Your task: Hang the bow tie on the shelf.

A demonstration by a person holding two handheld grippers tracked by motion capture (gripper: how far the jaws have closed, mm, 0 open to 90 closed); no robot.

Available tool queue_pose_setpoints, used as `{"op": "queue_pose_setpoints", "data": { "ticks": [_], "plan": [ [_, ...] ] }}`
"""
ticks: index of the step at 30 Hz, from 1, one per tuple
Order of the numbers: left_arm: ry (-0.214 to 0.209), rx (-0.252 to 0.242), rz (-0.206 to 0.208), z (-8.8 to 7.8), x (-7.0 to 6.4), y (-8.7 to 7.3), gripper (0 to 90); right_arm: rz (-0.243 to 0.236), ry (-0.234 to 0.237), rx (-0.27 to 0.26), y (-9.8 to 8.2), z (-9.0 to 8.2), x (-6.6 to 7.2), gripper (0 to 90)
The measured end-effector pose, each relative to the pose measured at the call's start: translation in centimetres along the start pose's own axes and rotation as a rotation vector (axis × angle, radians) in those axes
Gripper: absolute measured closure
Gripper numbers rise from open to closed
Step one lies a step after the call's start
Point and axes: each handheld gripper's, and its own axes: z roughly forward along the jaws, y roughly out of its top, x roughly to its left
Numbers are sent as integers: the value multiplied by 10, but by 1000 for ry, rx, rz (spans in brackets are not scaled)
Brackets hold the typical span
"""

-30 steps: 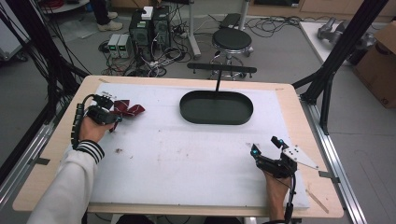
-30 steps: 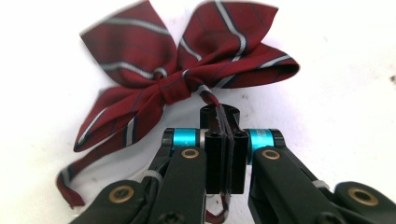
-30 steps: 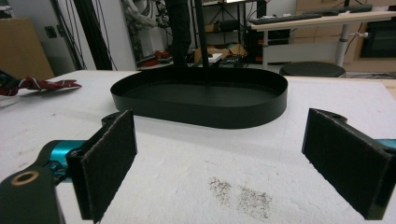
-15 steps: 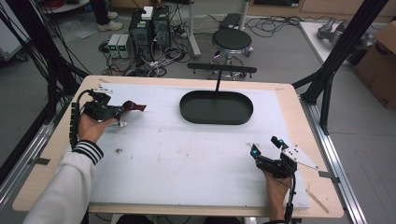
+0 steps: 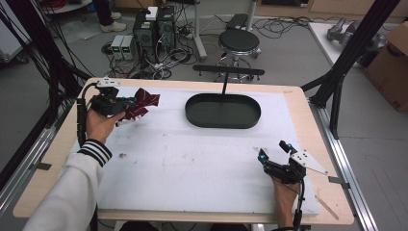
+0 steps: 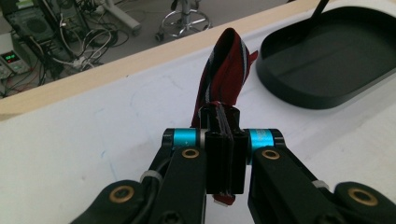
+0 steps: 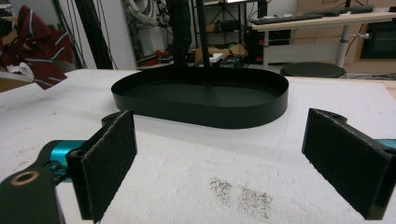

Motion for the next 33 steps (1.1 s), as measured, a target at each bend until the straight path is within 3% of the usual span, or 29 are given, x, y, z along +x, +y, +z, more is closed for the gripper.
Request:
{"op": "queue_pose_setpoints", "data": {
  "ticks": [4,6,16,33],
  "plan": [
    [-15,-4,13,2,-9,10,887,1,1,0,0,0,0,92],
    [-28,-6,40,4,-18,21,887,2,3,-3,0,0,0,92],
    [-100,-7,95,19,-51,56,887,-8,3,-4,0,0,0,92],
    [-200,32,165,53,-93,87,889,-4,2,-1,0,1,0,92]
  ]
}}
